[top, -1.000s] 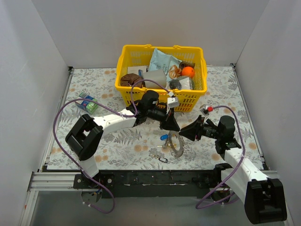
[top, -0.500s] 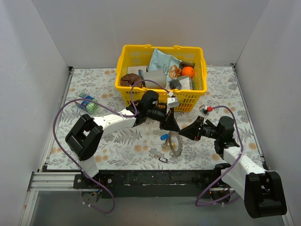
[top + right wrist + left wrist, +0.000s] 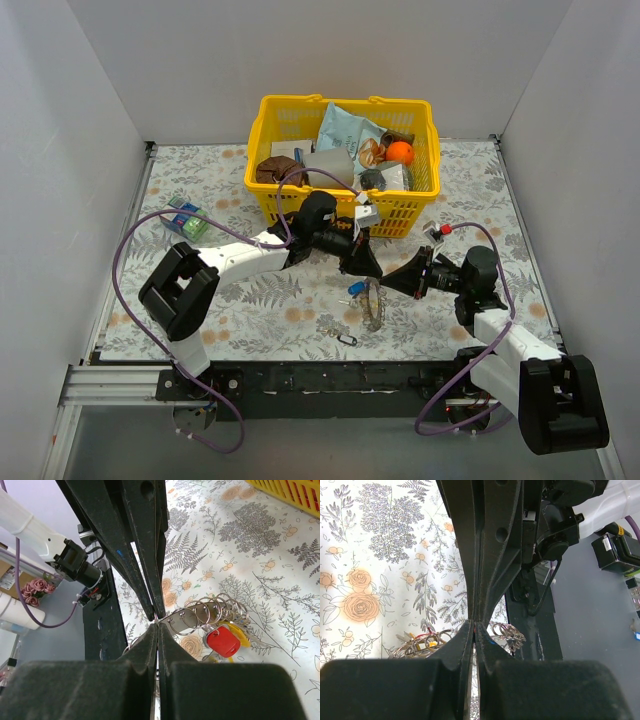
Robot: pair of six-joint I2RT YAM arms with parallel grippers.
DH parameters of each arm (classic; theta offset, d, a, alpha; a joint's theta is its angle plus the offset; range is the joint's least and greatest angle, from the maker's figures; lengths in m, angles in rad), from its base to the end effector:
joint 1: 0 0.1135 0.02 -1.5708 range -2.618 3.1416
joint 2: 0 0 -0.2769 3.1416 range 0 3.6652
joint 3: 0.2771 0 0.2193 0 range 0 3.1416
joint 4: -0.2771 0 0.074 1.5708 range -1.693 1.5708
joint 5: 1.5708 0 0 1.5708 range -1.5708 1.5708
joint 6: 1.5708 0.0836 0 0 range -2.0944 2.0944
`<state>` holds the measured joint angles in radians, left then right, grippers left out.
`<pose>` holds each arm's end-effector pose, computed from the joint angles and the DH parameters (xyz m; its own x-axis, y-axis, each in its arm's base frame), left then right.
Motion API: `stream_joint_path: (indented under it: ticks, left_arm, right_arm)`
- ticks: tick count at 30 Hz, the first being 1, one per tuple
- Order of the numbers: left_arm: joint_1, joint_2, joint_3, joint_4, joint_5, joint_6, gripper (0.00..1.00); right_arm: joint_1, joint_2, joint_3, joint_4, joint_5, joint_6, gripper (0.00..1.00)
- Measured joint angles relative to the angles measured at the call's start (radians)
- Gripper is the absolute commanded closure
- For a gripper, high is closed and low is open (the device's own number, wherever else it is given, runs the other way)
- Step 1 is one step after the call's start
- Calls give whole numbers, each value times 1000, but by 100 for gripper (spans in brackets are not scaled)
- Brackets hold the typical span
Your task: Put the keys on the keyring
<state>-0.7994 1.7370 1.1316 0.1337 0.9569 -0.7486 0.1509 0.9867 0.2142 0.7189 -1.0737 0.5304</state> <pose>0.2175 -0.3217 0.2604 -0.8587 0.3207 -0.3998 0.4589 0.1335 -0.8784 0.1609 0.0988 0.2341 -0.5209 0.1648 -0.8375 -0.7836 0.2969 0.5458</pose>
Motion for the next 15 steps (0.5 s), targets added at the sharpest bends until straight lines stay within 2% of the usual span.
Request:
stream_joint_path:
  ticks: [2,4,6,7,12,15]
  left_arm:
    - [0,0,0,2,0,0,100]
    - [1,0,0,2,0,0,89]
    - [1,-3,-2,3,-2,-1,82]
    - [1,-5,-3,3,-5,-2,75]
    - [-2,-29,-21,13,-29,-21,57]
    - [3,-47,-31,28,-52,-50,50]
  right_arm:
    - [0,0,0,5,0,8,99]
    - [0,0,-1,10,0,14,99]
    - [0,-2,-1,11,-1,17,99]
    - [0,-4,-1,10,-2,17,99]
    - [1,-27,-1,9,1,14,99]
    - [1,-36,-1,-1,2,2,99]
